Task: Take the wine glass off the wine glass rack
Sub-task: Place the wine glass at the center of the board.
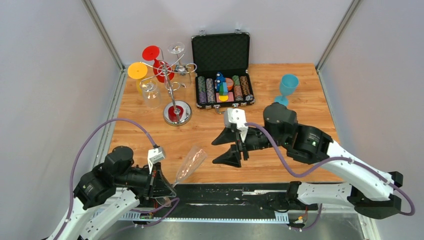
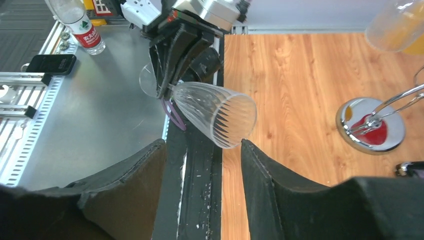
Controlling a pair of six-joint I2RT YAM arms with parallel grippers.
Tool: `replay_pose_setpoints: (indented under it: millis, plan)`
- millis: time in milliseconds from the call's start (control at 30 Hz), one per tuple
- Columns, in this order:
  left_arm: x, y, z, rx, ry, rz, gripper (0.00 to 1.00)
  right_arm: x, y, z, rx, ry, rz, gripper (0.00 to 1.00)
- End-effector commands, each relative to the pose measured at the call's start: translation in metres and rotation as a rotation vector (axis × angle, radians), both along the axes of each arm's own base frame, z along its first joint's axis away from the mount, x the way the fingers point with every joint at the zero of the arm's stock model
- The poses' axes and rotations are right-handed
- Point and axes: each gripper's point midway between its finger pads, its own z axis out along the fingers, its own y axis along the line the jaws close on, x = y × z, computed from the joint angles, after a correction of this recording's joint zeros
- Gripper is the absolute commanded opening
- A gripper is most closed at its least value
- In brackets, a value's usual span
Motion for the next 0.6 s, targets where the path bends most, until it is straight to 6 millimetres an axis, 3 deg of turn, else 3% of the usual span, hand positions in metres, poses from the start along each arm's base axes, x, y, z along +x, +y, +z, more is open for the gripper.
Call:
replay_pose_setpoints:
  millis: [0, 567]
  plan:
    - [-0.013, 0.009, 0.011, -0.032, -0.094, -0.065, 0.00, -0.013, 0.004, 0.010, -0.003, 0.086, 0.130, 0.55]
    - [-0.016, 0.013, 0.011, -0.050, -0.132, -0.064, 0.00, -0.018, 0.031, -0.002, -0.034, 0.193, 0.301, 0.49]
